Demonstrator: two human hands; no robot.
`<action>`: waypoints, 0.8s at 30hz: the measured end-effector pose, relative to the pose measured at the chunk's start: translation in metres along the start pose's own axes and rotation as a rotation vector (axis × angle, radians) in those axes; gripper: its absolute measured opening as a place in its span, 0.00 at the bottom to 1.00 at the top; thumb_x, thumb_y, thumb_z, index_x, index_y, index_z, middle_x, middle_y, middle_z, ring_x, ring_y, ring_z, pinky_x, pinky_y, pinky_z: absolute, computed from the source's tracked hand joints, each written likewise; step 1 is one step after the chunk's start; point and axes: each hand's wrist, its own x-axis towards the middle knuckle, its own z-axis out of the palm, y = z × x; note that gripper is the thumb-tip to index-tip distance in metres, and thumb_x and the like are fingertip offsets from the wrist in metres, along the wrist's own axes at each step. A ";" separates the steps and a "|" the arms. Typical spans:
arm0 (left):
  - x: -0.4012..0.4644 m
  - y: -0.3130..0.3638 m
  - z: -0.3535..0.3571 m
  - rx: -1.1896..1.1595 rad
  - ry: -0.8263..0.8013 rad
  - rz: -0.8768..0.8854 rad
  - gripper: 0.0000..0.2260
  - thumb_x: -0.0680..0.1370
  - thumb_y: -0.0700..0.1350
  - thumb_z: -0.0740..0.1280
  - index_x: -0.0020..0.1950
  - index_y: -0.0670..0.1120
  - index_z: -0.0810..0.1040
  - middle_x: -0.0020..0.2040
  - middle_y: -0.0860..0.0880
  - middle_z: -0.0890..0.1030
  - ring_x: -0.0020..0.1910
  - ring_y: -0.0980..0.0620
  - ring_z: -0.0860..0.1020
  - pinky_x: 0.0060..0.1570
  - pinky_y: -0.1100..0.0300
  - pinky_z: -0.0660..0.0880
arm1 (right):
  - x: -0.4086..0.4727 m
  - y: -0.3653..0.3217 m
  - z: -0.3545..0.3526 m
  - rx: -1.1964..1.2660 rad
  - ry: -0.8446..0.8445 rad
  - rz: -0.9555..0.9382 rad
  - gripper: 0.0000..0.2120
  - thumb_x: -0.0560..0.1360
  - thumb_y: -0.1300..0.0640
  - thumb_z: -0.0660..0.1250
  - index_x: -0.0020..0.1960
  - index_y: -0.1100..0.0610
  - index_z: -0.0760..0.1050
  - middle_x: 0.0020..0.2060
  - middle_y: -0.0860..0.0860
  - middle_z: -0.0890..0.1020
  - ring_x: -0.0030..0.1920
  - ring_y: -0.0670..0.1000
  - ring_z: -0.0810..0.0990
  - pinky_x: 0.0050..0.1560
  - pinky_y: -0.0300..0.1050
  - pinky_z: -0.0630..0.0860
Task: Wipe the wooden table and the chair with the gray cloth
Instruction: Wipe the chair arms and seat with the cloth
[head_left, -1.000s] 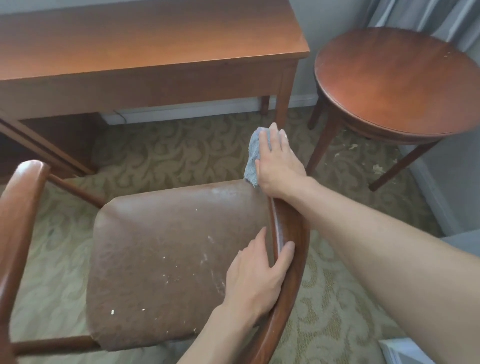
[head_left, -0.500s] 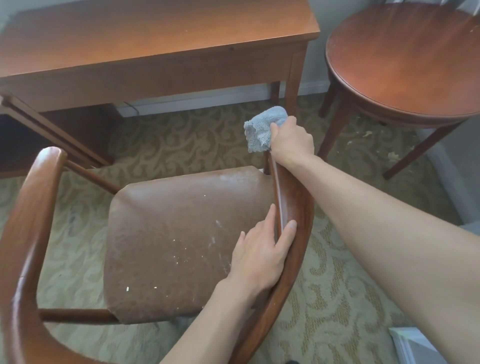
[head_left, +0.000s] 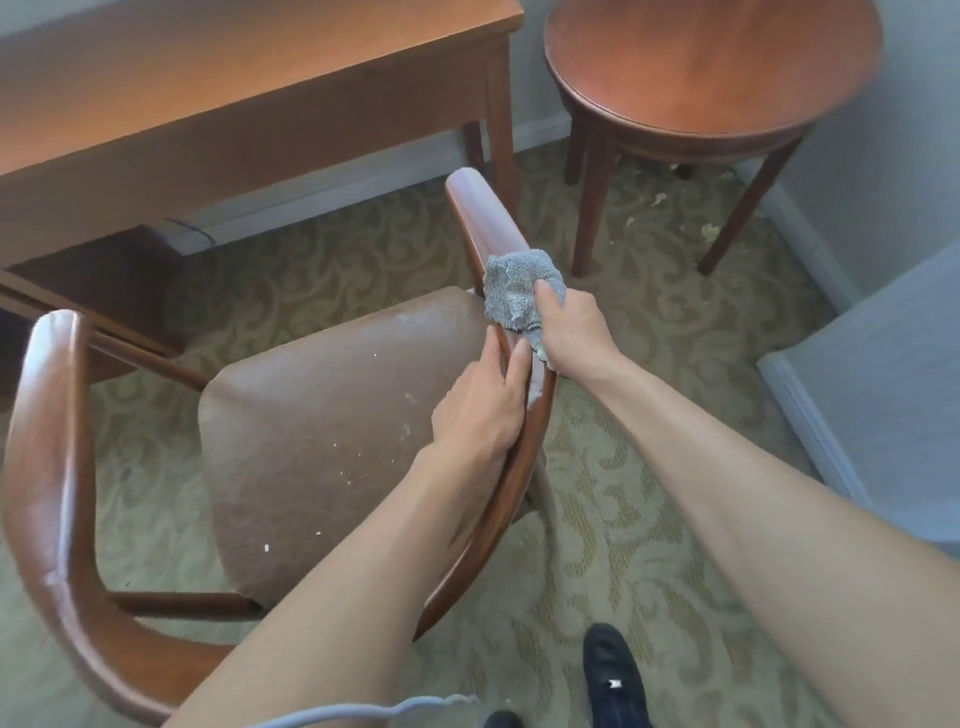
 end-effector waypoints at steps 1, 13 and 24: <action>-0.003 -0.002 -0.001 -0.007 -0.015 0.014 0.19 0.80 0.64 0.46 0.67 0.61 0.65 0.54 0.50 0.82 0.55 0.41 0.79 0.55 0.44 0.73 | -0.012 0.005 0.000 0.021 0.008 0.010 0.24 0.85 0.46 0.54 0.53 0.64 0.78 0.47 0.58 0.83 0.51 0.58 0.80 0.52 0.49 0.73; -0.053 -0.042 -0.010 -0.077 -0.088 0.169 0.13 0.82 0.56 0.54 0.47 0.52 0.75 0.45 0.54 0.83 0.49 0.49 0.80 0.53 0.48 0.77 | -0.124 0.023 0.032 0.206 0.067 0.153 0.24 0.86 0.49 0.50 0.69 0.64 0.72 0.64 0.60 0.79 0.66 0.58 0.76 0.60 0.45 0.69; -0.145 -0.099 -0.048 -0.045 -0.240 0.350 0.14 0.81 0.55 0.57 0.45 0.47 0.73 0.43 0.50 0.80 0.45 0.48 0.78 0.51 0.44 0.76 | -0.222 0.012 0.031 0.177 0.146 0.103 0.27 0.80 0.57 0.64 0.78 0.57 0.64 0.72 0.53 0.75 0.72 0.52 0.73 0.75 0.53 0.67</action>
